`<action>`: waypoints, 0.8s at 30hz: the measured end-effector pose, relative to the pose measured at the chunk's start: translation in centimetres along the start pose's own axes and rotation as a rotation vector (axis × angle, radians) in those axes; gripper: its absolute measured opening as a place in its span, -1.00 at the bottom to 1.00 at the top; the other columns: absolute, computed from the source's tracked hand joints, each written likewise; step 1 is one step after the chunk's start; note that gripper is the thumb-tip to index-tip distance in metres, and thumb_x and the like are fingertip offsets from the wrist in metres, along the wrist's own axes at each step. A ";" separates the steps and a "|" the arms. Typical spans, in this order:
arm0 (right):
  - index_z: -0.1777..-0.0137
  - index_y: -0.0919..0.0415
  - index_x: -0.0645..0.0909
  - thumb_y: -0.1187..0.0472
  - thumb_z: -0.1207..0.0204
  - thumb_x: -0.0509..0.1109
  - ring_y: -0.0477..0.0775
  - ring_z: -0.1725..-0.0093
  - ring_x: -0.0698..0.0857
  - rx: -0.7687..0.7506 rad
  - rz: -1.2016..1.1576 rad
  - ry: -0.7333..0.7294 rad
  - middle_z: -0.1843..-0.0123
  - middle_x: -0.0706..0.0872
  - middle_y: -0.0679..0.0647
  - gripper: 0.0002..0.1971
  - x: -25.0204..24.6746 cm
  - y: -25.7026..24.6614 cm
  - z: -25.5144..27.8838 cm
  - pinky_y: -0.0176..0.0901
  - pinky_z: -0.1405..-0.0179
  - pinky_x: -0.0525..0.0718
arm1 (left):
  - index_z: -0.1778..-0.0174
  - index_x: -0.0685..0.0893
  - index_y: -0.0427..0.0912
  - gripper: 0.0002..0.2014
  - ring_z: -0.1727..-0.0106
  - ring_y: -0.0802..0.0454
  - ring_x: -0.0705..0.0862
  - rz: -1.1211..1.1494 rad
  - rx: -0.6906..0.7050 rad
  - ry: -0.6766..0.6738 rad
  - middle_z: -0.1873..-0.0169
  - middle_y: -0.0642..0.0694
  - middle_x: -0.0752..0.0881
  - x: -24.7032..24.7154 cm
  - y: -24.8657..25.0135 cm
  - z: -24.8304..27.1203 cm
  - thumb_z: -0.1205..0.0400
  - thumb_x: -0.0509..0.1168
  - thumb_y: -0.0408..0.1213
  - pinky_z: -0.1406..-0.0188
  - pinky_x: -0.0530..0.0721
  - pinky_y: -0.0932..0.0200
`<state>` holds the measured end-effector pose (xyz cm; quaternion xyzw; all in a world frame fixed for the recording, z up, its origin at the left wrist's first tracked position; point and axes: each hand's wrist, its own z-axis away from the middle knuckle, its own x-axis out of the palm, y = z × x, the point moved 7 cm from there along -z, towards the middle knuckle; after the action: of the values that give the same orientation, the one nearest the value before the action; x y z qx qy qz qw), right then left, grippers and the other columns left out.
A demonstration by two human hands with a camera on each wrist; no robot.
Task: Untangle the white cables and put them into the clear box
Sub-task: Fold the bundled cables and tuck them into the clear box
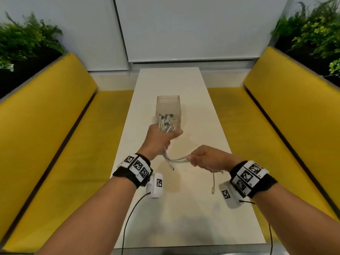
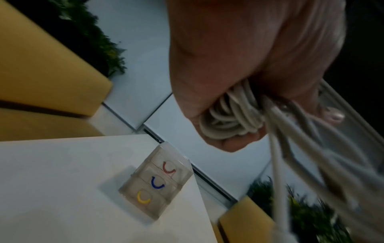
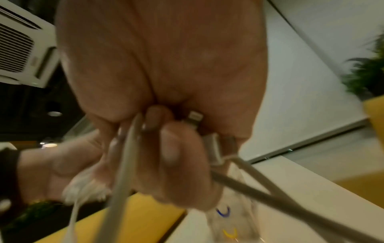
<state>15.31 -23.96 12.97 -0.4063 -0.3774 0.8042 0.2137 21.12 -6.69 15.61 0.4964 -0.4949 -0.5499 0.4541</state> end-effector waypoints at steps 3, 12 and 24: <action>0.32 0.10 0.58 -0.10 -0.71 0.28 -0.04 0.55 0.34 0.038 0.189 -0.147 0.51 0.43 -0.06 -0.59 -0.5 -2.8 0.6 -0.22 0.57 0.36 | 0.22 0.58 -0.20 -0.65 0.52 -0.02 0.45 -0.178 -0.013 -0.165 0.50 -0.12 0.54 2.5 -0.6 0.8 -0.48 0.62 -0.10 0.56 0.43 0.15; 0.27 0.17 0.56 -0.01 -0.73 0.29 -0.03 0.57 0.25 0.002 0.026 -0.231 0.53 0.31 -0.05 -0.63 -2.3 -6.4 -0.2 -0.24 0.54 0.24 | 0.29 0.76 -0.13 -0.31 0.61 0.07 0.55 0.262 -0.161 -0.278 0.55 -0.09 0.66 5.4 -1.6 3.0 -0.25 0.38 0.53 0.57 0.51 0.23; 0.19 0.25 0.78 -0.05 -0.73 0.28 -0.03 0.61 0.28 0.125 -0.041 -0.316 0.53 0.36 0.00 -0.56 -1.1 -4.8 -0.4 -0.34 0.70 0.19 | -0.07 0.69 -0.31 -0.79 0.21 -0.08 0.84 0.184 -0.200 -0.688 0.22 -0.23 0.78 5.1 -1.9 3.4 -0.53 0.46 -0.51 0.37 0.72 0.17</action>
<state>16.48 -21.50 17.07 -0.2526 -0.3638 0.8755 0.1931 17.19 -11.24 13.26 0.1891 -0.6050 -0.6872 0.3549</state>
